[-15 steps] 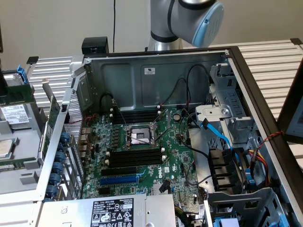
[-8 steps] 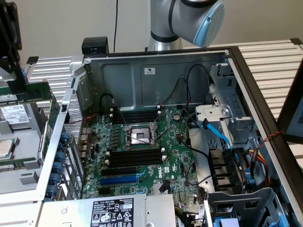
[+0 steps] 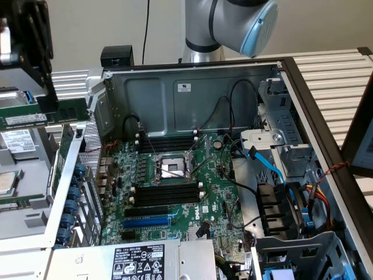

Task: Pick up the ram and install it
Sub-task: 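Pick up the ram and move it above insertion slot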

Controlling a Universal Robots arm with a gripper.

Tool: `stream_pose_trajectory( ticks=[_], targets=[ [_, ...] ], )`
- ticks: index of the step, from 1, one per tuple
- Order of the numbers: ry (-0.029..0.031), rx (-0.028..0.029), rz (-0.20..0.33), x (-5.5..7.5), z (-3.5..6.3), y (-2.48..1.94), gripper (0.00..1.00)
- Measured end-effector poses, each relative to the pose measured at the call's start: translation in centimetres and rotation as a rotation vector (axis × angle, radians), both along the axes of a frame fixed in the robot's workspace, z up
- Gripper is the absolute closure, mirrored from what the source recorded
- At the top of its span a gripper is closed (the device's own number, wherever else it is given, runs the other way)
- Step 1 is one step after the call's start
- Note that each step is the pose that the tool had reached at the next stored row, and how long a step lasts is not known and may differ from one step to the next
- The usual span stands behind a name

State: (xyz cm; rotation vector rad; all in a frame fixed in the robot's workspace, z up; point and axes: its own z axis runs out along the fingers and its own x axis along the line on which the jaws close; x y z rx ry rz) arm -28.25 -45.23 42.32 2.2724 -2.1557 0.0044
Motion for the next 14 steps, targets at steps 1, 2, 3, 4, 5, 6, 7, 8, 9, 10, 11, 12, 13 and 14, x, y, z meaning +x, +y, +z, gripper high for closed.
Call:
stream_pose_trajectory(
  ticks=[1,2,3,4,5,6,7,8,9,10,11,12,13,14],
  targets=[
    [0.0001,0.0,0.0,0.4,0.01,0.0,0.88],
    [0.0,0.0001,0.0,0.9,0.01,0.0,0.88],
    [0.0,0.0001,0.0,1.4,0.01,0.0,0.88],
    [0.0001,0.0,0.0,1.8,0.01,0.0,0.88],
    [0.0001,0.0,0.0,2.2,0.02,0.0,0.88],
    [0.0001,0.0,0.0,2.7,0.02,0.0,0.88],
    [0.0001,0.0,0.0,3.2,0.01,0.0,0.88],
    [0.0001,0.0001,0.0,3.6,0.01,0.0,0.88],
    [0.0002,0.0,0.0,4.1,0.01,0.0,0.88],
    [0.0002,0.0,0.0,4.5,0.01,0.0,0.88],
    [0.0002,0.0,0.0,5.0,0.02,0.0,0.88],
    [0.0002,0.0001,0.0,5.4,0.01,0.0,0.88],
    [0.0002,0.0001,0.0,5.9,0.01,0.0,0.88],
    [0.0002,0.0,0.0,6.4,0.01,0.01,0.88]
  ],
)
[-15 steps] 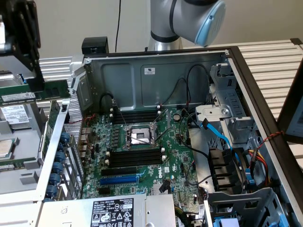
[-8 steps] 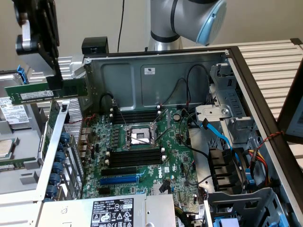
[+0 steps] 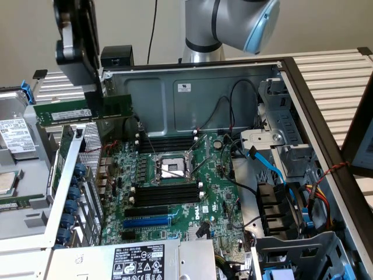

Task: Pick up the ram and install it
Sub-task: 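Pick up the ram and move it above insertion slot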

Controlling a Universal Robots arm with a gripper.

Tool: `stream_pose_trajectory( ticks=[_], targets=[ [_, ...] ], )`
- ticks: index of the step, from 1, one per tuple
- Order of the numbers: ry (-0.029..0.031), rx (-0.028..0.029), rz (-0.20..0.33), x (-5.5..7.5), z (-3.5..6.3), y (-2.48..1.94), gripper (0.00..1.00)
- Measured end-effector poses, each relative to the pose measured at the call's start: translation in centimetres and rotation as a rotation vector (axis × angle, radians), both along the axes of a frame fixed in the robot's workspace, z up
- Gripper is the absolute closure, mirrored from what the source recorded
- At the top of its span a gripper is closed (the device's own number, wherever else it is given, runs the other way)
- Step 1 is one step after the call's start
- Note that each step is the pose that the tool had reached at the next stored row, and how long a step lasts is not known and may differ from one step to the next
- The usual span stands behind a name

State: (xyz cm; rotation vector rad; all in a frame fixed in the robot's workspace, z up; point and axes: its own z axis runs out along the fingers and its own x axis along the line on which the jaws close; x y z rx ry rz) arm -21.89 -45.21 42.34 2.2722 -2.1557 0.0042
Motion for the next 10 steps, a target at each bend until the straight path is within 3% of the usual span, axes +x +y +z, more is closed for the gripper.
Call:
stream_pose_trajectory(
  ticks=[10],
  targets=[
    [0.0014,-0.0001,0.0,4.5,-0.09,0.39,0.88]
  ],
)
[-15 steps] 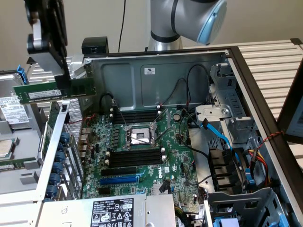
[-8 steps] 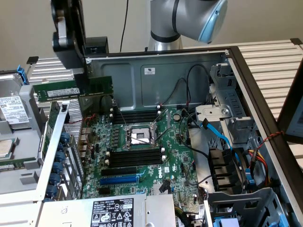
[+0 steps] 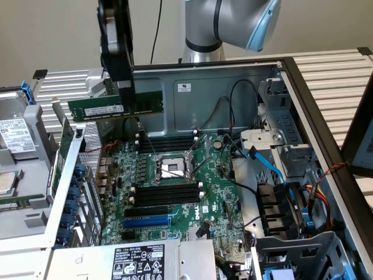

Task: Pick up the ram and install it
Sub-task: 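Pick up the ram and move it above insertion slot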

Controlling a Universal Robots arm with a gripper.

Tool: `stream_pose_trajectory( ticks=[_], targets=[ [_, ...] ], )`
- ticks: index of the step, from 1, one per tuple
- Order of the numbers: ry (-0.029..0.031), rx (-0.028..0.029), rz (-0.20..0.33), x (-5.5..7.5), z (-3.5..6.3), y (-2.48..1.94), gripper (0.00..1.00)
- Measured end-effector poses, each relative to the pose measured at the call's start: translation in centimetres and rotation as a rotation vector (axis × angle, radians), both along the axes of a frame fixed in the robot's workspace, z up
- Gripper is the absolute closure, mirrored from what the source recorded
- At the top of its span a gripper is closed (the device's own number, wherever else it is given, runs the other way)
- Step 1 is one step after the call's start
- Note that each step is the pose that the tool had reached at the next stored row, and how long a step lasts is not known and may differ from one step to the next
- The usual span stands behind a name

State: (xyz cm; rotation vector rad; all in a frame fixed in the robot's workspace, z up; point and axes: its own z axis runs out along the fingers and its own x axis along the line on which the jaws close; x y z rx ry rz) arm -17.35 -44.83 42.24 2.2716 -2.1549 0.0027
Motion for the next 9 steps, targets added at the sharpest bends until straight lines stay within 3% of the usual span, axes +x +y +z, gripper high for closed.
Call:
stream_pose_trajectory(
  ticks=[2,9],
  targets=[
    [0.0007,0.0001,0.0,0.8,-0.1,0.28,0.88],
    [0.0029,0.0,0.0,2.3,-0.82,1.9,0.88]
  ],
)
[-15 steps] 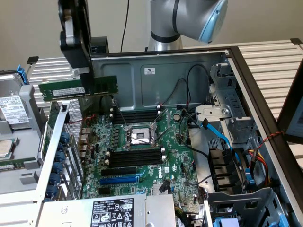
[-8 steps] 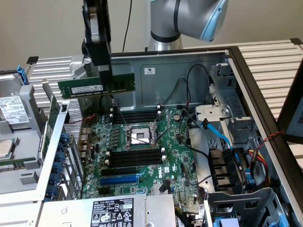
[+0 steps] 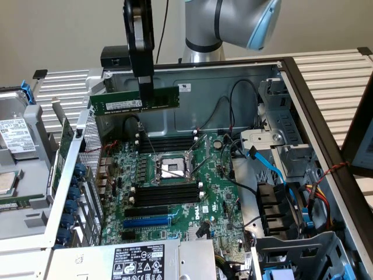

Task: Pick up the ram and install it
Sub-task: 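Pick up the ram and move it above insertion slot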

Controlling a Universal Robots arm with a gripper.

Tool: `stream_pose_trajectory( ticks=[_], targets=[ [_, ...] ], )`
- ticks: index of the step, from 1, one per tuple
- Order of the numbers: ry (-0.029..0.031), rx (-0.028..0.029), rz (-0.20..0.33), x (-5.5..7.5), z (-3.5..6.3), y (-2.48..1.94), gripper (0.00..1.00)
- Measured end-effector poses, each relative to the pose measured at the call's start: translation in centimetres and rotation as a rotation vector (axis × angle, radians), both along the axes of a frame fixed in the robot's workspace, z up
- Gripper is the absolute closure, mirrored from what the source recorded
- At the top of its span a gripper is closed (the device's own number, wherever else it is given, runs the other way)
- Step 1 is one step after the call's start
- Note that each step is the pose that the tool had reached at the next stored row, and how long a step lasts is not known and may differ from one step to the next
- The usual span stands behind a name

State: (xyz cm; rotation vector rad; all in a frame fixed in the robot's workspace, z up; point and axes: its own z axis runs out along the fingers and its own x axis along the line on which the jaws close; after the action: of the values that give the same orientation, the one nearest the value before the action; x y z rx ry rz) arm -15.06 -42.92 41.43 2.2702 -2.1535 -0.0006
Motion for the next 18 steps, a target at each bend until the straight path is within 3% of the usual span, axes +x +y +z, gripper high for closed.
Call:
stream_pose_trajectory(
  ticks=[3,6,14,18],
  targets=[
    [0.0004,0.0006,0.0,0.4,-0.08,0.19,0.88],
    [0.0003,0.0046,0.0,0.7,-0.11,0.46,0.88],
    [0.0005,0.0055,0.0,1.4,-0.24,2.25,0.88],
    [-0.0005,0.0058,-0.011,1.6,-0.29,2.43,0.88]
  ],
)
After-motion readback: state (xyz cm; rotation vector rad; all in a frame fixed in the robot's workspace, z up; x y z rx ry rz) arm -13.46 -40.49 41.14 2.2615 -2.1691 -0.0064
